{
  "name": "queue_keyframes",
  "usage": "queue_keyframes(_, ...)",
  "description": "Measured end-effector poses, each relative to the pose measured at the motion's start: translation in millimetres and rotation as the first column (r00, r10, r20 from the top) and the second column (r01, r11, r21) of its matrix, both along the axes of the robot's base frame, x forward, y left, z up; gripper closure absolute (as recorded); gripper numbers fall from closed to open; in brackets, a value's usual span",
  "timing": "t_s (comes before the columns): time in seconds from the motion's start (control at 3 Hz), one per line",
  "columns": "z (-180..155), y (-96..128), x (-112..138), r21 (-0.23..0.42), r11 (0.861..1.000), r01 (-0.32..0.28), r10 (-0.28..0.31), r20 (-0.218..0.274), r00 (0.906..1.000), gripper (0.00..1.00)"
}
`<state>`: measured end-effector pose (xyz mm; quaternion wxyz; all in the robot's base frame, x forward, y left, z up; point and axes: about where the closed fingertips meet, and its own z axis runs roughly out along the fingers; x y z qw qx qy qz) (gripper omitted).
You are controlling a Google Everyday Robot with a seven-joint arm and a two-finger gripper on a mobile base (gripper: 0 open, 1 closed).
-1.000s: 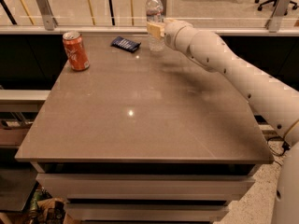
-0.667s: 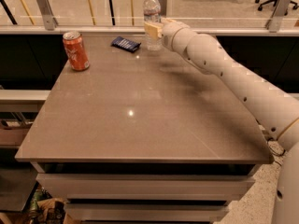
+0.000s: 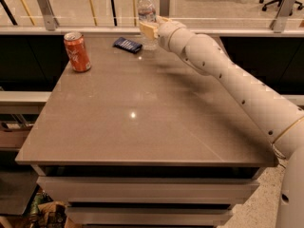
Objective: Move water bottle near rxbar blueberry
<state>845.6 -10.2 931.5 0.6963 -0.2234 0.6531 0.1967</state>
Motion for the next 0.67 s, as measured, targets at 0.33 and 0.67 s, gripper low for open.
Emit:
queue_keyframes(0.33, 0.1, 0.3, -0.2, -0.001, 1.000, -0.001, 0.001, 0.000, 1.0000, 1.00)
queue_keyframes(0.67, -9.2, -3.2, -0.6, -0.007, 1.000, 0.006, -0.006, -0.020, 0.9998, 1.00)
